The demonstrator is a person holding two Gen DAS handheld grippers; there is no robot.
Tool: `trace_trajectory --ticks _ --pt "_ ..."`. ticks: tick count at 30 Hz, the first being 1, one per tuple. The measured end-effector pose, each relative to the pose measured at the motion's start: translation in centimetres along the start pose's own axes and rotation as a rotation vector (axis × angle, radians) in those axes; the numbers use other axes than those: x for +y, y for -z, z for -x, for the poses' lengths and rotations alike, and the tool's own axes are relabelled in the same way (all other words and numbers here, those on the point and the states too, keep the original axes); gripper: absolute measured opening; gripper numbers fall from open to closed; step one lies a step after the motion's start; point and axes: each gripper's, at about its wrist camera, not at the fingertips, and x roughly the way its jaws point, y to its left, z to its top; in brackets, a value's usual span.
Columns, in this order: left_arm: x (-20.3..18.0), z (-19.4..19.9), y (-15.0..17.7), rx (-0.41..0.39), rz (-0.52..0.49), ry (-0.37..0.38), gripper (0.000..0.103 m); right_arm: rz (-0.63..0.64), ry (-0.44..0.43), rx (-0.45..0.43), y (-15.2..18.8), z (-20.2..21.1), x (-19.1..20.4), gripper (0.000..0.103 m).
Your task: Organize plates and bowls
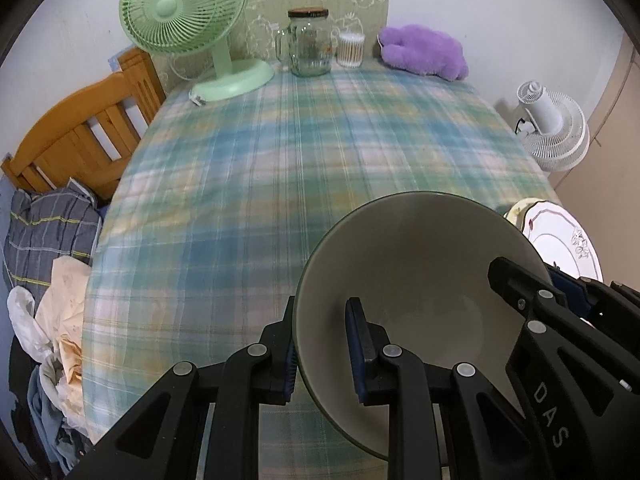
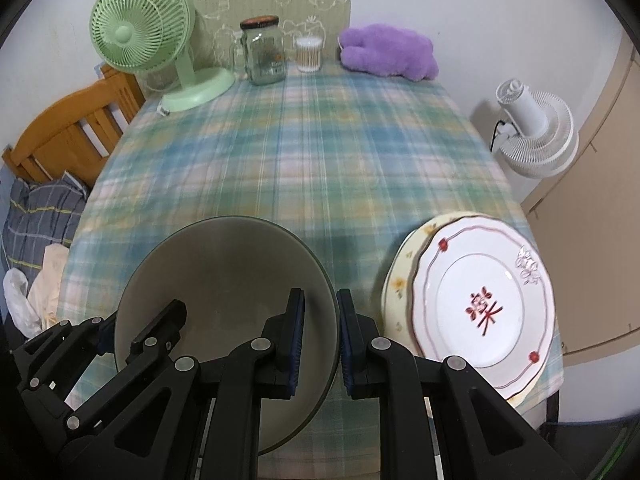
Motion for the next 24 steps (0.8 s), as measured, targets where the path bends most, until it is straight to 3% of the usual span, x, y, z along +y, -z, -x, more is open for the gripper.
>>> trace_trajectory --ticks 19,22,24 --pt "-0.3 -1.2 0.0 0.028 -0.04 0.03 0.02 -0.005 0.068 -0.022 0.2 -0.7 0.3 0.02" --pt "-0.2 -1.1 0.0 0.036 -0.034 0.045 0.023 0.0 0.07 -0.015 0.1 -0.7 0.3 0.022" --pt "-0.2 -0.8 0.1 0.035 -0.03 0.066 0.032 0.007 0.06 -0.006 0.1 -0.6 0.4 0.027"
